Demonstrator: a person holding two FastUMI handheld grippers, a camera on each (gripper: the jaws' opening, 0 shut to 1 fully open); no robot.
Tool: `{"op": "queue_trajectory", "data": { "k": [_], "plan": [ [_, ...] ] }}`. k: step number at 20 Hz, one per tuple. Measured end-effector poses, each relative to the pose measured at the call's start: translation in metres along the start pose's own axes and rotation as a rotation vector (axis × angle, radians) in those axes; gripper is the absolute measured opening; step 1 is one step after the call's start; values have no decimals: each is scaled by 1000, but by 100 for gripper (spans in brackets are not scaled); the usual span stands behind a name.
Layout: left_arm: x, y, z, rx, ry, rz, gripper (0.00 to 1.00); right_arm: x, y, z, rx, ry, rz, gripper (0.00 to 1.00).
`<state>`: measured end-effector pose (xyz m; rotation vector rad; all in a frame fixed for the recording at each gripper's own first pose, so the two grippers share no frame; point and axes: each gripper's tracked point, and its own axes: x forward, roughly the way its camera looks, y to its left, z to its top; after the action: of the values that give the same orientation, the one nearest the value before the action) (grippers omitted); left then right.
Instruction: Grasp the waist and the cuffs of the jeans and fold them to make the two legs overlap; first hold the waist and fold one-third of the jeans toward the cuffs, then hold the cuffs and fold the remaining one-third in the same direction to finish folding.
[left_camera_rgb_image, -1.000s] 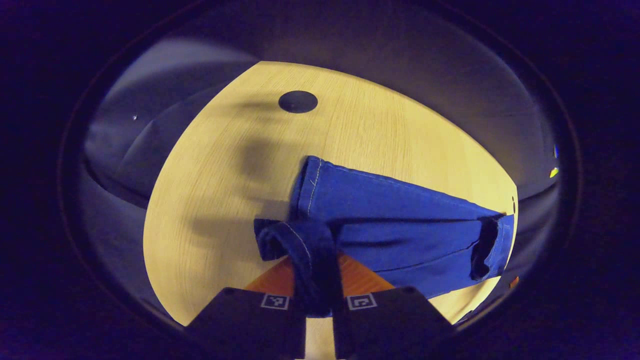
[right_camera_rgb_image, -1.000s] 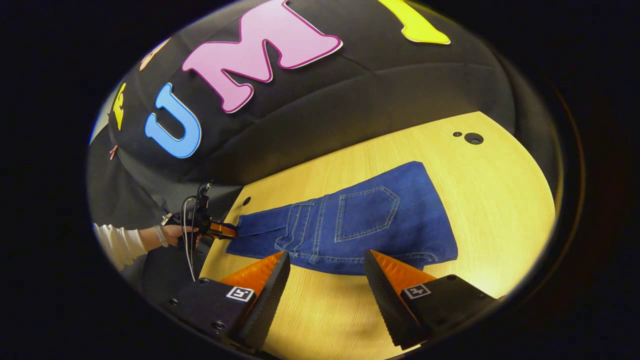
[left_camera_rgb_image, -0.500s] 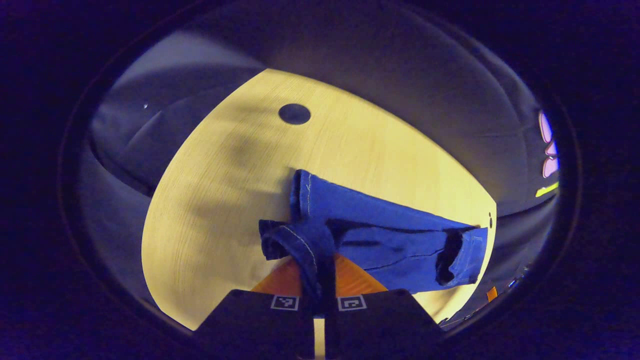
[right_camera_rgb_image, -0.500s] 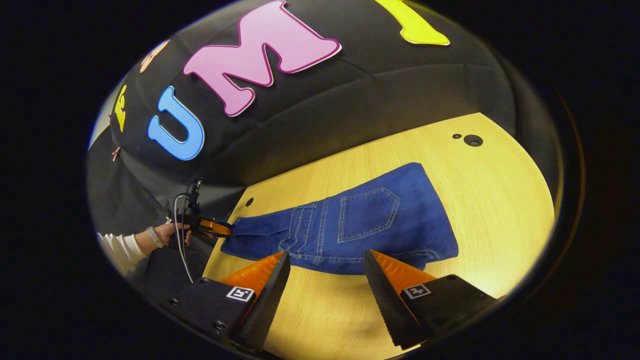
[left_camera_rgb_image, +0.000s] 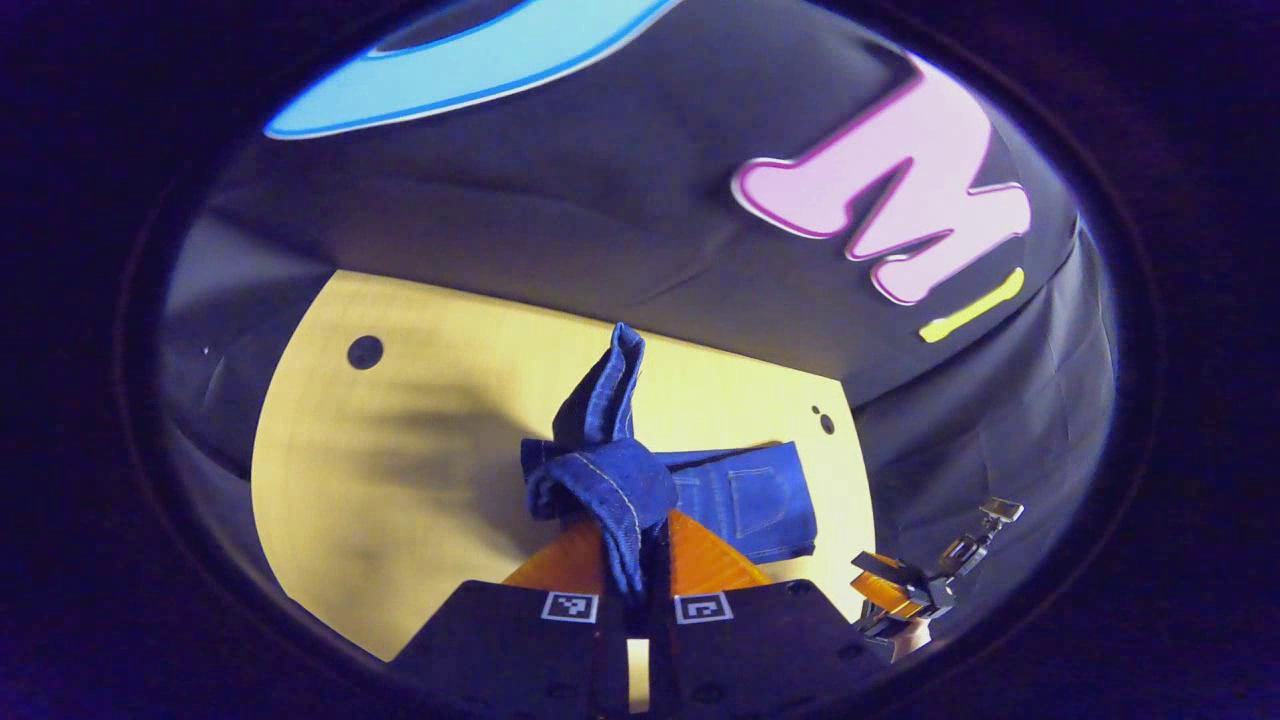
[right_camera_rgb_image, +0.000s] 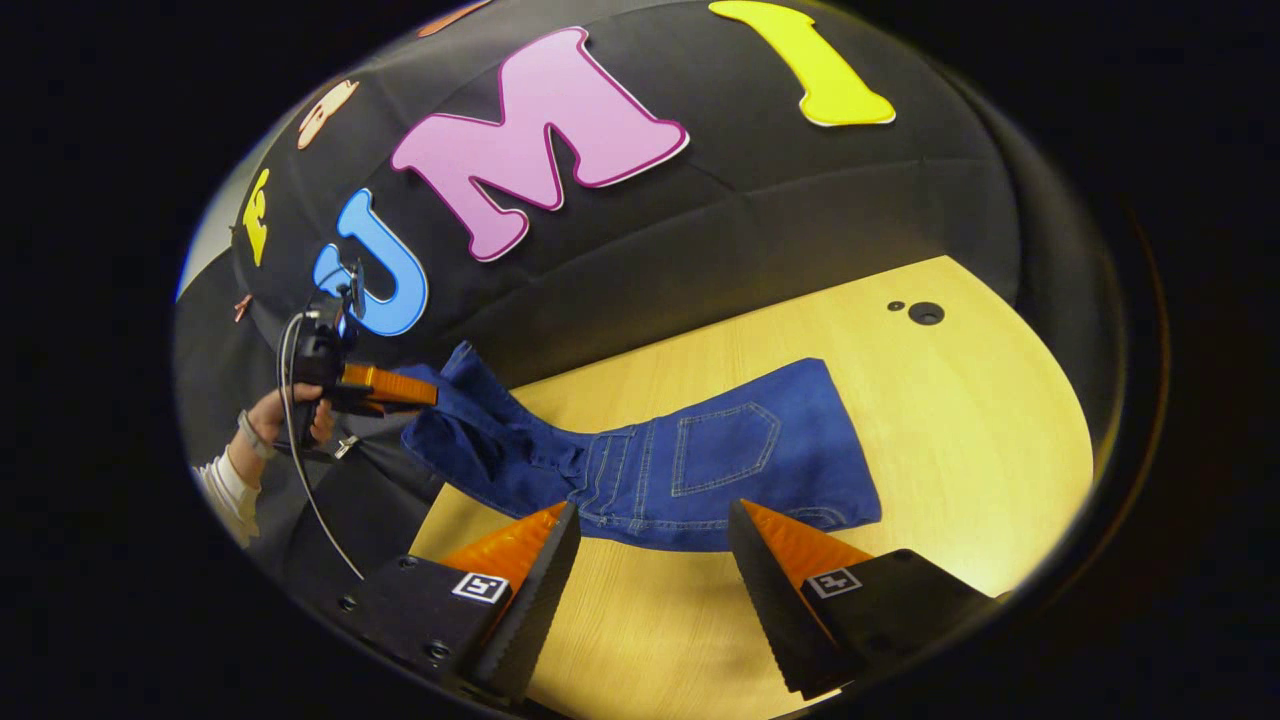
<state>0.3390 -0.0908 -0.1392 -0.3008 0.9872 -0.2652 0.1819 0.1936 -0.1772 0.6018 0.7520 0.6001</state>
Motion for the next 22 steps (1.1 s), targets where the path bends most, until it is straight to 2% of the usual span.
{"op": "queue_trajectory", "data": {
  "k": [3,6,7,9,12,15,18,19,20,22],
  "plan": [
    [47,-90,-20,101,77,-91,13,-19,-14,7,8,-35,-23,92],
    [109,-149,-50,137,166,-157,13,-42,-34,13,12,-68,-63,92],
    [132,-159,-59,138,190,-154,14,-52,-42,13,12,-77,-80,92],
    [180,-158,-70,170,246,-107,14,-69,-59,12,12,-92,-112,92],
    [237,-153,-108,279,292,16,13,-93,-89,8,-21,-94,-171,92],
    [272,-148,-133,278,341,90,16,-111,-110,3,-42,-76,-198,91],
    [287,-171,-149,249,347,53,28,-108,-127,4,-11,-56,-192,92],
    [285,-180,-146,248,320,27,58,-107,-128,9,-6,-60,-186,92],
    [279,-191,-141,241,288,-14,75,-107,-128,15,-5,-69,-176,92],
    [260,-225,-130,187,202,-161,90,-108,-122,26,-12,-91,-149,92]
  ]
}}
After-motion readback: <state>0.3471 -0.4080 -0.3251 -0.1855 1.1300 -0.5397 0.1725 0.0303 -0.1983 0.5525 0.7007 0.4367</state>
